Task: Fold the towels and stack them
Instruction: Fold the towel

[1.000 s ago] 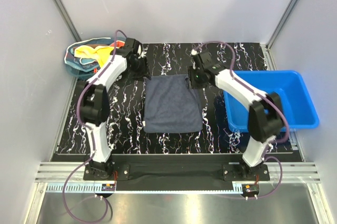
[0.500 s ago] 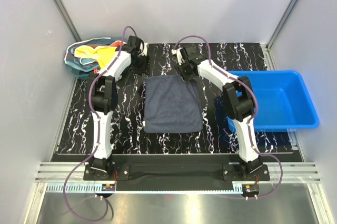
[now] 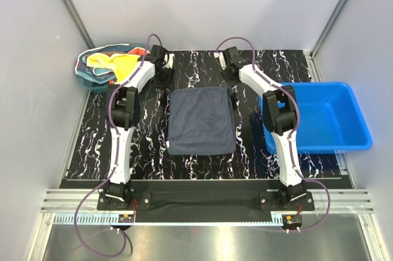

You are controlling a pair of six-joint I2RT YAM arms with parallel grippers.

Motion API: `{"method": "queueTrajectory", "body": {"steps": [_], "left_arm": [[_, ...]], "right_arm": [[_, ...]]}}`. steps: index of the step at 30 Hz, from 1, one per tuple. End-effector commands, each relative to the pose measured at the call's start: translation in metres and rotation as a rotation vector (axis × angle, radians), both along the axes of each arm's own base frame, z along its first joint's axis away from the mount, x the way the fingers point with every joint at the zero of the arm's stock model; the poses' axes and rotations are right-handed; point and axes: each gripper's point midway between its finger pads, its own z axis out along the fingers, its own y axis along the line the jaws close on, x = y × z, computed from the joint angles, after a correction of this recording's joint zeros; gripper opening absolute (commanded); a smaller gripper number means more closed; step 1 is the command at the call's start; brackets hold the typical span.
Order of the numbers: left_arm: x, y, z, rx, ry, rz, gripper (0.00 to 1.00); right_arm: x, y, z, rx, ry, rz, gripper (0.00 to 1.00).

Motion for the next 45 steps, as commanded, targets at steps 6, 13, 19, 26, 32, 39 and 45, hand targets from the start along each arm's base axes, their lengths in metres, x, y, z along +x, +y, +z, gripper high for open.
{"method": "queueTrajectory", "body": {"steps": [6, 13, 19, 26, 32, 39, 45], "left_arm": [[0.027, 0.0, 0.039, -0.004, -0.131, -0.016, 0.49], [0.02, -0.002, 0.034, -0.008, -0.112, -0.068, 0.48], [0.012, -0.007, 0.027, -0.03, -0.082, -0.13, 0.47], [0.004, -0.01, 0.013, -0.051, -0.039, -0.184, 0.46], [0.0, -0.015, 0.006, -0.074, -0.022, -0.215, 0.4], [0.006, -0.016, 0.01, -0.076, -0.045, -0.228, 0.15], [0.012, -0.011, 0.011, -0.053, -0.061, -0.218, 0.0]], "right_arm": [[0.021, -0.01, 0.03, 0.014, -0.071, -0.036, 0.41], [0.005, 0.017, 0.05, 0.23, 0.01, 0.066, 0.46], [-0.016, 0.034, 0.039, 0.347, 0.151, 0.199, 0.55], [-0.008, 0.028, 0.018, 0.387, 0.23, 0.223, 0.58], [-0.01, 0.02, 0.0, 0.353, 0.27, 0.256, 0.58], [-0.002, 0.02, -0.006, 0.373, 0.256, 0.29, 0.47], [0.016, -0.007, -0.005, 0.331, 0.201, 0.22, 0.3]]}}
